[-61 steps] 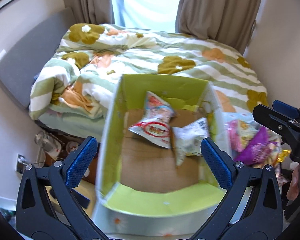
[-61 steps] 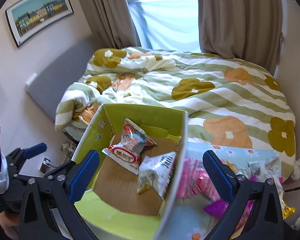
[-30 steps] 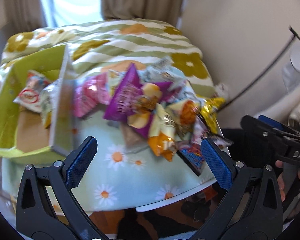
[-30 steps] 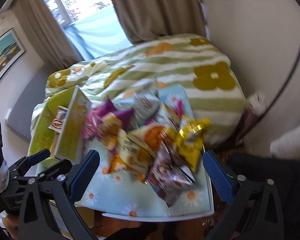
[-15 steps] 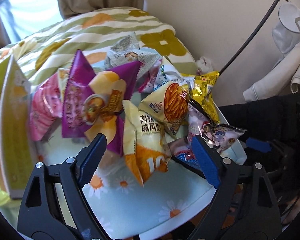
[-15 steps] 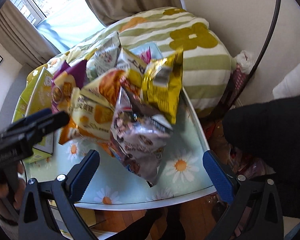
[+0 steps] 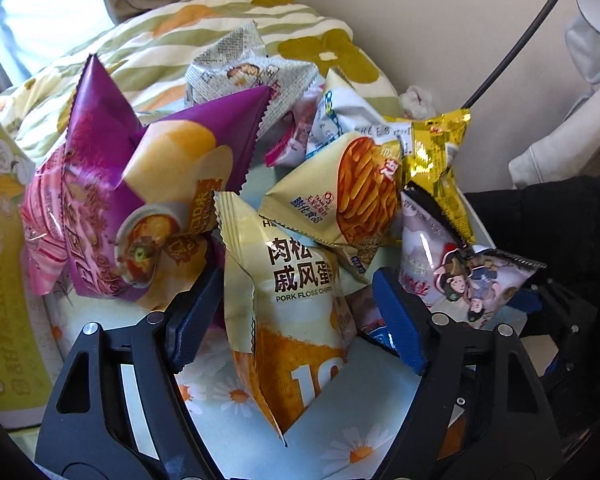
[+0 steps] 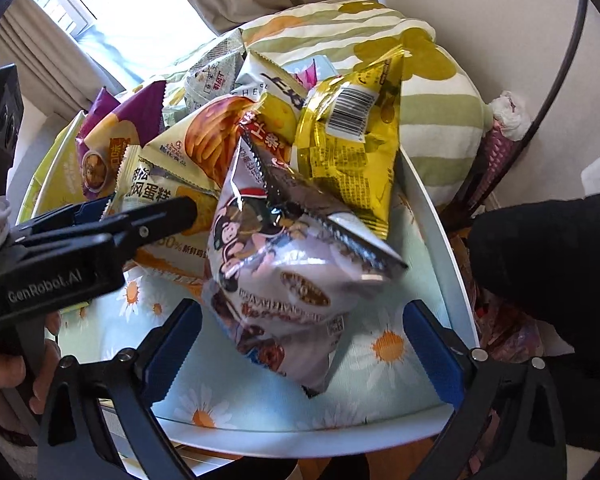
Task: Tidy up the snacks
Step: 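Grasp the pork-floss cake bag with the left tool while the right tool grasps the cartoon-printed bag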
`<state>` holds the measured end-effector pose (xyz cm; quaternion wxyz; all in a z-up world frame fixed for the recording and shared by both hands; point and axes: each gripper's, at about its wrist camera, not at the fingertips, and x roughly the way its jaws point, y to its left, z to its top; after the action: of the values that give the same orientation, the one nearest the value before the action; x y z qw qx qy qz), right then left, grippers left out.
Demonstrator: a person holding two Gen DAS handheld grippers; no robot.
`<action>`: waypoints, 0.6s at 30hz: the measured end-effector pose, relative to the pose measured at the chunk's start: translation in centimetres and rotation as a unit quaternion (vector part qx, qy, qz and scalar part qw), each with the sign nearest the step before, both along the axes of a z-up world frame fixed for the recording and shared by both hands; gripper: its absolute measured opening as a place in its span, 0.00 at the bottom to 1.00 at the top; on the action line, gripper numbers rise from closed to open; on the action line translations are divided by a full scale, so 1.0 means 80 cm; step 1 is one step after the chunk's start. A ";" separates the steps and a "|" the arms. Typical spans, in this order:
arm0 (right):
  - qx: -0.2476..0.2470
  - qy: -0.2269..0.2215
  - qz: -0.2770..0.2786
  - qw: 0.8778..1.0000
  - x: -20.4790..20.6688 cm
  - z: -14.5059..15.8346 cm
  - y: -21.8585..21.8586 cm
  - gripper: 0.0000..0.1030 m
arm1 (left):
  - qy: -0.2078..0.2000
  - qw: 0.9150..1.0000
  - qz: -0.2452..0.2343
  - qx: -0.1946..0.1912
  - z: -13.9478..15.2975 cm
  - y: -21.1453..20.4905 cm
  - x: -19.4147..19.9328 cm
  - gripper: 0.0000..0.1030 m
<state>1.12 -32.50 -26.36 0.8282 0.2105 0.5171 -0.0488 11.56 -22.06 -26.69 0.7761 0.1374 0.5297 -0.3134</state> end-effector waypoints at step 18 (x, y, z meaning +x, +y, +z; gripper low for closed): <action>0.015 -0.019 0.078 0.997 0.026 -0.010 0.012 0.83 | 0.005 0.999 -0.017 0.047 -0.015 -0.004 -0.004 0.49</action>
<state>3.23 -31.51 -27.15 0.8358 0.1823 0.5172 0.0277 11.22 -22.39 -27.88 0.7606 0.1814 0.5451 -0.3024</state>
